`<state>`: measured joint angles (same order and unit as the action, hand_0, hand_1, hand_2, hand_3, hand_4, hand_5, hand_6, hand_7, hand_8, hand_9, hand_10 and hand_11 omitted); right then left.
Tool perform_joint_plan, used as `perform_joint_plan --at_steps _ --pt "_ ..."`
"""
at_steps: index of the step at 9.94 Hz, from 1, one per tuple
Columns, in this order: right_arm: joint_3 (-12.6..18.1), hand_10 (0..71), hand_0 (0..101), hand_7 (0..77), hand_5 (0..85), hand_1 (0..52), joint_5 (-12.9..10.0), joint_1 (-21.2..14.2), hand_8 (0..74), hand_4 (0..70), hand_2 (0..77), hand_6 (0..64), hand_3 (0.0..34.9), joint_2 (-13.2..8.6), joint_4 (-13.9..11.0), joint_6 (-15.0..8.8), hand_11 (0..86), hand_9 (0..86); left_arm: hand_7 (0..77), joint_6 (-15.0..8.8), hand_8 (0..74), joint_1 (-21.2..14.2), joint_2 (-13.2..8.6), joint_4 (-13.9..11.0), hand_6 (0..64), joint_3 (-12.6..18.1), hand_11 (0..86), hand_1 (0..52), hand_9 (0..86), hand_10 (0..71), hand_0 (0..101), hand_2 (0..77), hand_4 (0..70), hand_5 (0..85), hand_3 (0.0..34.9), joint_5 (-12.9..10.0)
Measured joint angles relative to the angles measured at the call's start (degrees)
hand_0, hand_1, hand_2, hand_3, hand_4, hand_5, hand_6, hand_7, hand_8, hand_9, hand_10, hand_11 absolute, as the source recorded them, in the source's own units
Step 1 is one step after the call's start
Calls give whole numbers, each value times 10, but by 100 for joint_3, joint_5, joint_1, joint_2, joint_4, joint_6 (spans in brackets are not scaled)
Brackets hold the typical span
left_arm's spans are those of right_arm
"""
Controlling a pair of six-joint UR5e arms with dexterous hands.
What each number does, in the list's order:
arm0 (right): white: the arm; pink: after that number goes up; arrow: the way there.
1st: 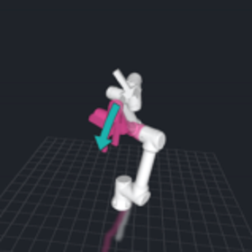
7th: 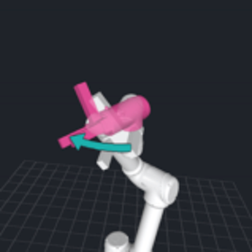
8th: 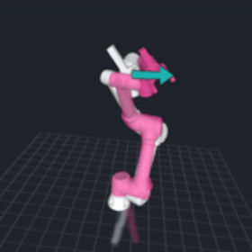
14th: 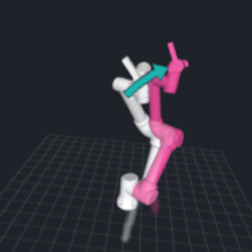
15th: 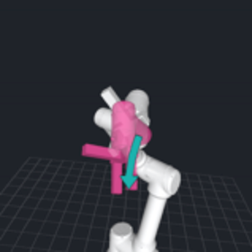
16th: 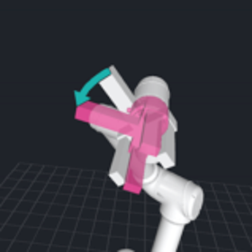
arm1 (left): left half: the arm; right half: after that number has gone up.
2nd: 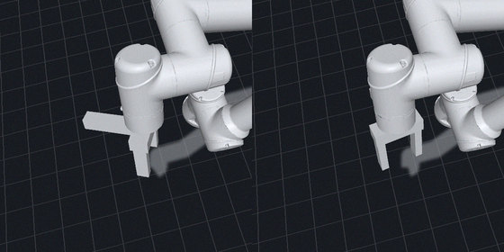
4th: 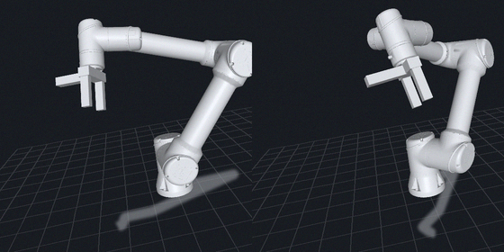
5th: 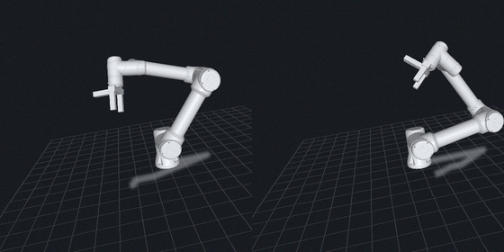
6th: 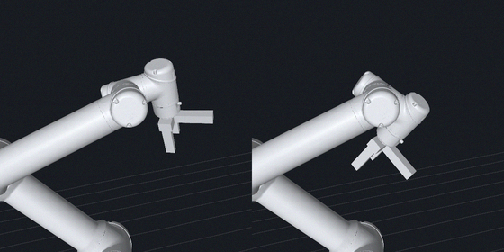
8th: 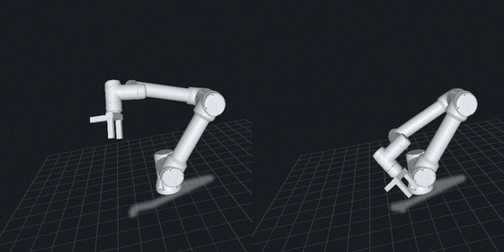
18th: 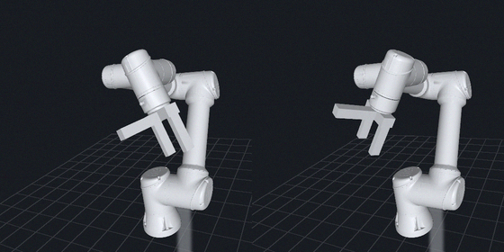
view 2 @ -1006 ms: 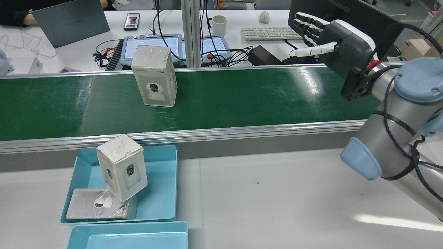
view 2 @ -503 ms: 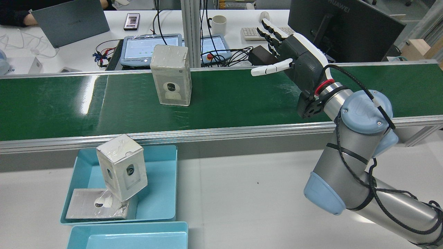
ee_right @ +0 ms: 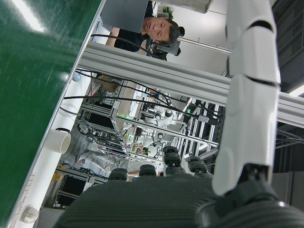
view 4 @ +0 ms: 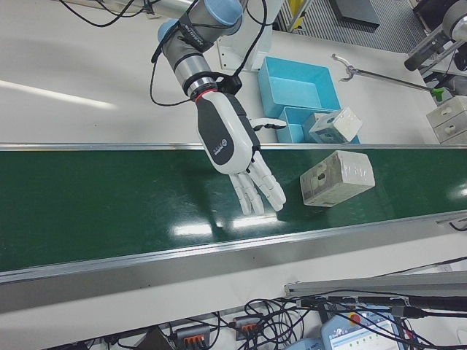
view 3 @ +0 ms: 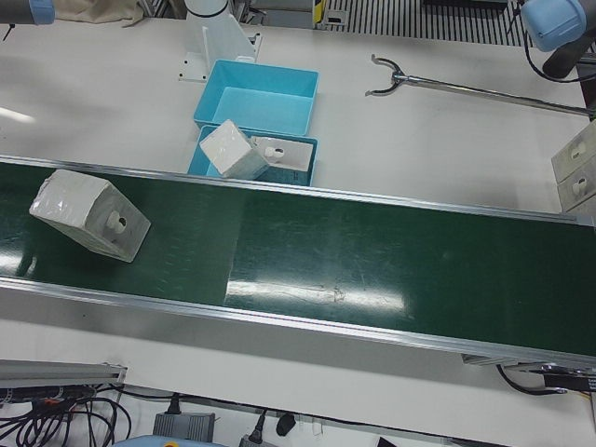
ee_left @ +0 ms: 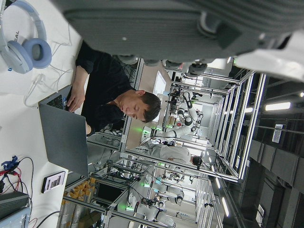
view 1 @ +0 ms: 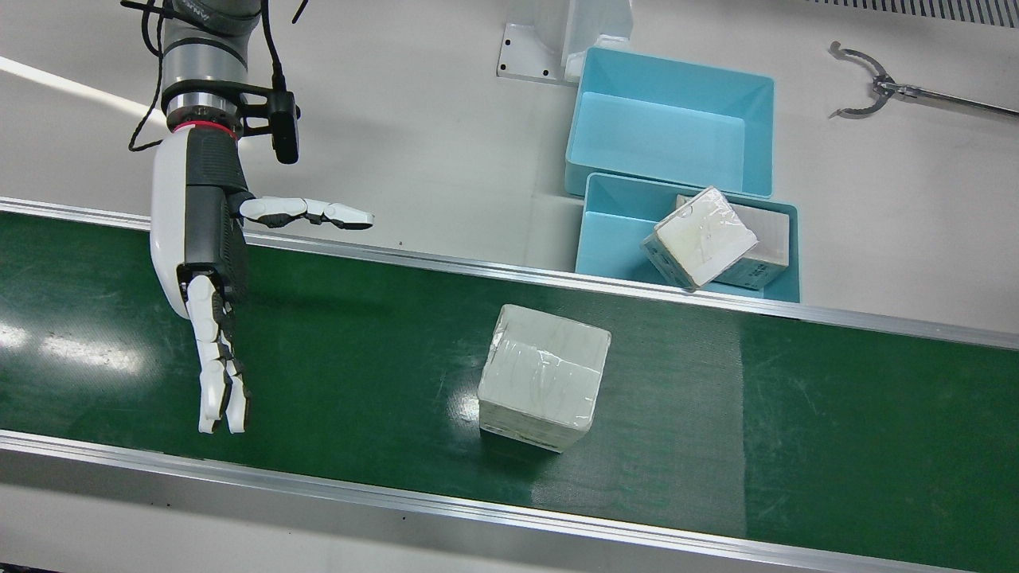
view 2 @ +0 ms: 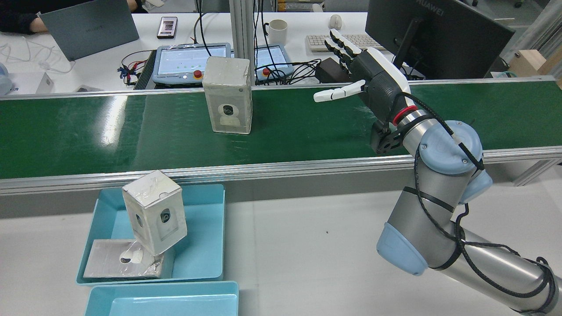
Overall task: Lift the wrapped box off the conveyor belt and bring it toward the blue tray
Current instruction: 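Lower the open right hand toward the belt in front of the box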
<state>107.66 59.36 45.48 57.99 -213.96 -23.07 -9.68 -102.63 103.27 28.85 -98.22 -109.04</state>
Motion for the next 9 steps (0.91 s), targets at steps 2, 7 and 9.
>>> perform_joint_plan --at_steps 2,7,9 --pt "-161 5 467 5 11 142 -39 -53 0 27 131 0 54 -52 130 -24 11 16 0 0 0 0 0 0 0 0 0 0 0 0 0 11 0 11 0 0" --pt "-489 5 467 5 11 147 -55 -119 0 33 131 0 54 -194 219 -13 16 16 0 0 0 0 0 0 0 0 0 0 0 0 0 5 0 11 0 0" --pt "-583 5 467 5 16 158 -56 -154 0 33 136 0 56 -225 291 -8 16 16 0 0 0 0 0 0 0 0 0 0 0 5 0 5 0 11 0 0"
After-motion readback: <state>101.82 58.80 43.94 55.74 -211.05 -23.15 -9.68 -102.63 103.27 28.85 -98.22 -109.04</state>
